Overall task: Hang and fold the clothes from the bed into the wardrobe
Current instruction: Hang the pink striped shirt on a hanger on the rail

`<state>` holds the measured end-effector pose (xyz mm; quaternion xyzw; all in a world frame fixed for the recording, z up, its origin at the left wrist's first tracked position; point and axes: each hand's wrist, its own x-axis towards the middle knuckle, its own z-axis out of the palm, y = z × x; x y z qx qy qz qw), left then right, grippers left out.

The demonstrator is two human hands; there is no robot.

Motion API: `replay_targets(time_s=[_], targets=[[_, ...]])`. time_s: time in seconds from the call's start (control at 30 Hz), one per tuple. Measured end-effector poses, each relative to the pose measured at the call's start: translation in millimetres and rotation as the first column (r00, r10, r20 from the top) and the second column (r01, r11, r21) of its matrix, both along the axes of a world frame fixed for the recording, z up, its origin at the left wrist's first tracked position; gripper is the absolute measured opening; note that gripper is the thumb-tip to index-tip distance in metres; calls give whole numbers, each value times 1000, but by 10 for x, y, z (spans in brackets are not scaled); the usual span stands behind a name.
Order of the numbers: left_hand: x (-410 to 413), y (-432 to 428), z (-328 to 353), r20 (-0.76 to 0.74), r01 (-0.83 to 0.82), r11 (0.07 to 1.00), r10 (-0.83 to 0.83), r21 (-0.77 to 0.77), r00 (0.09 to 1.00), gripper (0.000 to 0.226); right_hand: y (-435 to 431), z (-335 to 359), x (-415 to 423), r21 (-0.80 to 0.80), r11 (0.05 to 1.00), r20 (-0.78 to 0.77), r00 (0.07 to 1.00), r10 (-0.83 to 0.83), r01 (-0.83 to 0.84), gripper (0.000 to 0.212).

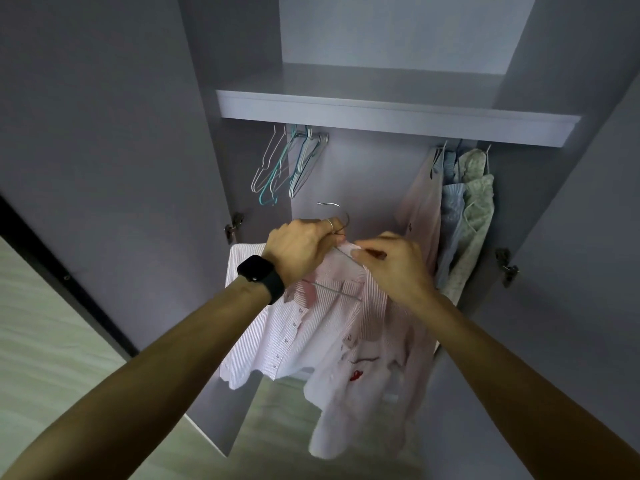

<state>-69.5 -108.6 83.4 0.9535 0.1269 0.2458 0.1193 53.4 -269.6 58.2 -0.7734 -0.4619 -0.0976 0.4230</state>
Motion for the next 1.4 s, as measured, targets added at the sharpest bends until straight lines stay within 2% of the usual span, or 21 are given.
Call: replay_targets(time_s=[0.07, 0.13, 0.23, 0.27, 0.47, 0.57, 0.67, 0.7, 0.8, 0.93, 1.0, 1.1, 1.23, 1.33, 1.4], targets=[[35, -39, 32, 58, 71, 995, -67, -63, 996, 22, 99, 67, -9, 41, 999, -40, 999, -30, 32, 15], [41, -28, 65, 85, 91, 992, -84, -86, 993, 22, 153, 95, 11, -45, 998, -53, 998, 31, -34, 16], [0, 55, 71, 62, 52, 997, -49, -49, 997, 19, 31, 92, 72, -160, 968, -317, 939, 133, -192, 33], [-16, 67, 66, 69, 44, 998, -42, -32, 997, 20, -50, 71, 98, -163, 966, -335, 932, 136, -200, 38], [23, 46, 119, 124, 1, 999, -8, 54, 992, 24, -259, -28, 30, -108, 984, -37, 989, 141, -145, 22], [105, -39, 140, 76, 42, 996, -49, 81, 996, 27, -260, -67, -94, -16, 991, 1, 991, 131, -131, 29], [161, -76, 143, 78, 53, 994, -60, 92, 995, 25, -214, -106, -113, -40, 995, 89, 992, 91, -87, 20], [175, -85, 140, 82, 53, 995, -60, 82, 995, 24, -198, -114, -92, -45, 997, 80, 994, 70, -66, 19], [209, -115, 172, 95, 97, 995, -95, -22, 991, 17, -145, -36, 43, -16, 1000, -117, 993, 18, -20, 23], [266, -92, 251, 89, 154, 988, -156, 30, 984, 19, -78, 94, 217, -122, 988, -231, 971, 63, -93, 27], [270, -72, 220, 54, 131, 991, -132, 28, 990, 19, -117, 87, 258, -191, 973, -234, 969, 84, -131, 38], [255, -34, 130, 37, 55, 998, -56, 11, 998, 16, -311, -40, 298, -193, 973, -225, 971, 77, -122, 21], [244, 71, 175, 55, -82, 996, 80, 21, 995, 24, -554, -254, 372, -200, 980, -43, 999, 15, -24, 29], [263, 106, 234, 57, -141, 990, 140, 23, 989, 28, -666, -342, 355, -158, 987, -112, 993, -28, 10, 43], [290, 92, 247, 52, -167, 985, 165, 32, 985, 30, -697, -343, 341, -205, 979, -99, 995, 0, -20, 31]])
